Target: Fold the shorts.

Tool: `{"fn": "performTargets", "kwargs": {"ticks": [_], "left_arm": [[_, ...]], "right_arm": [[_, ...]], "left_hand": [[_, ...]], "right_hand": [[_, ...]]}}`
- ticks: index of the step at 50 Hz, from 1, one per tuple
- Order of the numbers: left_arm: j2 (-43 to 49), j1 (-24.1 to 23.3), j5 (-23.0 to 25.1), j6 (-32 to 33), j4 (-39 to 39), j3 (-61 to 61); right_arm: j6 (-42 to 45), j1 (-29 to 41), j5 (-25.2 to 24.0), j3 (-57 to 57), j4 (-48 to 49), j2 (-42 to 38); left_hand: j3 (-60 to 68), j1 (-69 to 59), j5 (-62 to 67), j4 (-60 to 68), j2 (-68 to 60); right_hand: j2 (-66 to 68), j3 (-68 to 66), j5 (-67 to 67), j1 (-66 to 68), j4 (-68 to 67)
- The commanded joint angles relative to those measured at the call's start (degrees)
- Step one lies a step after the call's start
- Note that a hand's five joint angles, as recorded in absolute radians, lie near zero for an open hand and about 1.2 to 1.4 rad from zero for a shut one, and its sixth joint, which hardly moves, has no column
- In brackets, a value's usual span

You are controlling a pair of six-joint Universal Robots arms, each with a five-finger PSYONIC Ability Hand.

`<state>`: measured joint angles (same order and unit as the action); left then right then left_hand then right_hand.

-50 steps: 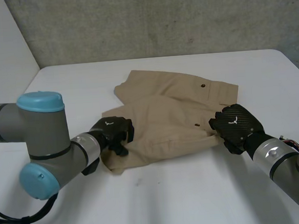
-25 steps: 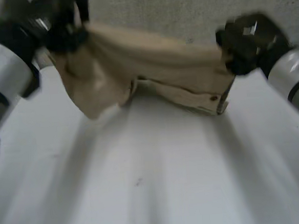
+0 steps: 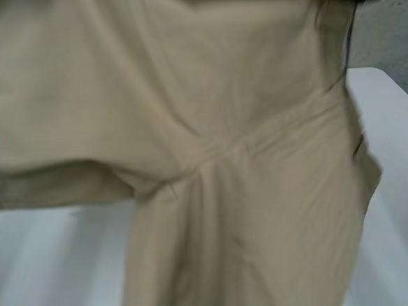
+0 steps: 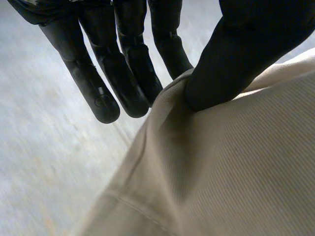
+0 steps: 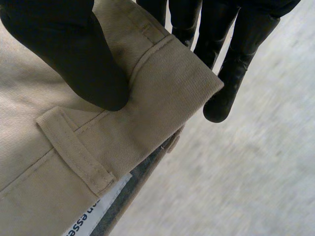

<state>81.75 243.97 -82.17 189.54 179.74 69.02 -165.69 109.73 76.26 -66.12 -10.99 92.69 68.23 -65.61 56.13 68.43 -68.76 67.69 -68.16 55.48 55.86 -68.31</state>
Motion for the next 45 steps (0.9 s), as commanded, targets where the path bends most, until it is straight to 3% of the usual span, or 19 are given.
{"fn": "performTargets", "kwargs": {"ticks": [1, 5, 11, 22, 27, 28, 29, 30, 32, 33, 37, 45], "left_arm": [[16.0, 0.4, 0.2, 0.3, 0.6, 4.0], [25.8, 0.7, 0.0, 1.7, 0.9, 3.0], [39.3, 1.4, -0.4, 6.7, 5.4, -3.3], [51.8, 3.4, -1.0, 8.0, 19.3, -19.3], [58.9, 3.4, -0.6, 7.8, 19.9, -28.7], [60.1, 3.3, -0.5, 7.8, 19.9, -29.9], [61.2, 3.0, -0.4, 7.8, 20.0, -31.0], [63.4, 2.7, -0.4, 7.9, 20.0, -33.0], [64.9, 2.4, -0.4, 7.9, 20.0, -34.0], [65.5, 2.1, -0.4, 8.0, 20.0, -34.2], [66.2, 1.1, -0.5, 8.1, 20.9, -33.7], [61.5, 0.8, -2.5, 8.0, 22.0, -26.0]], "right_arm": [[3.7, 0.5, 0.3, -6.4, -0.2, -11.5], [6.7, 0.7, 0.8, -6.7, 1.0, -18.8], [8.3, 1.1, 6.2, -4.0, 10.8, -30.0], [10.6, 1.3, 12.2, 4.8, 36.5, -41.3], [13.9, 1.4, 12.7, 10.6, 38.4, -46.7], [14.8, 1.4, 12.8, 11.6, 37.8, -47.8], [15.7, 1.4, 12.7, 12.4, 37.0, -48.7], [17.2, 1.9, 12.7, 13.8, 35.3, -50.7], [18.4, 2.2, 13.0, 14.4, 34.3, -52.0], [18.7, 2.3, 13.1, 14.5, 33.8, -52.3], [18.7, 2.6, 13.2, 12.8, 32.5, -51.6], [18.7, 2.2, 13.0, 3.1, 31.8, -42.3]], "left_hand": [[11.8, -14.4, 13.9, 11.6, -11.2], [11.8, -14.4, 13.9, 11.6, -11.2], [11.8, -14.4, 13.9, 11.6, -11.2], [11.8, -14.4, 13.9, 11.6, -11.2], [11.8, -14.4, 13.9, 11.6, -11.2], [11.8, -14.4, 13.9, 11.6, -11.2], [11.8, -14.4, 13.9, 11.6, -11.2], [-3.9, 1.2, -1.8, -4.1, 4.4], [-45.9, 43.2, -43.8, -46.1, 46.4], [-58.2, 55.6, -56.1, -58.4, 58.8], [-58.2, 55.6, -56.1, -58.4, 58.8], [-58.2, 55.6, -56.1, -58.4, 58.8]], "right_hand": [[12.3, -11.8, 14.5, 24.1, -11.7], [12.3, -11.8, 14.5, 24.1, -11.7], [12.3, -11.8, 14.5, 24.1, -11.7], [12.3, -11.8, 14.5, 24.1, -11.7], [12.3, -11.8, 14.5, 24.1, -11.7], [4.0, -3.6, 6.3, 15.9, -3.4], [-15.9, 16.3, -13.6, -4.0, 16.5], [-57.7, 58.2, -55.5, -45.9, 58.3], [-57.7, 58.2, -55.5, -45.9, 58.3], [-57.7, 58.2, -55.5, -45.9, 58.3], [-57.7, 58.2, -55.5, -45.9, 58.3], [-57.7, 58.2, -55.5, -45.9, 58.3]]}}
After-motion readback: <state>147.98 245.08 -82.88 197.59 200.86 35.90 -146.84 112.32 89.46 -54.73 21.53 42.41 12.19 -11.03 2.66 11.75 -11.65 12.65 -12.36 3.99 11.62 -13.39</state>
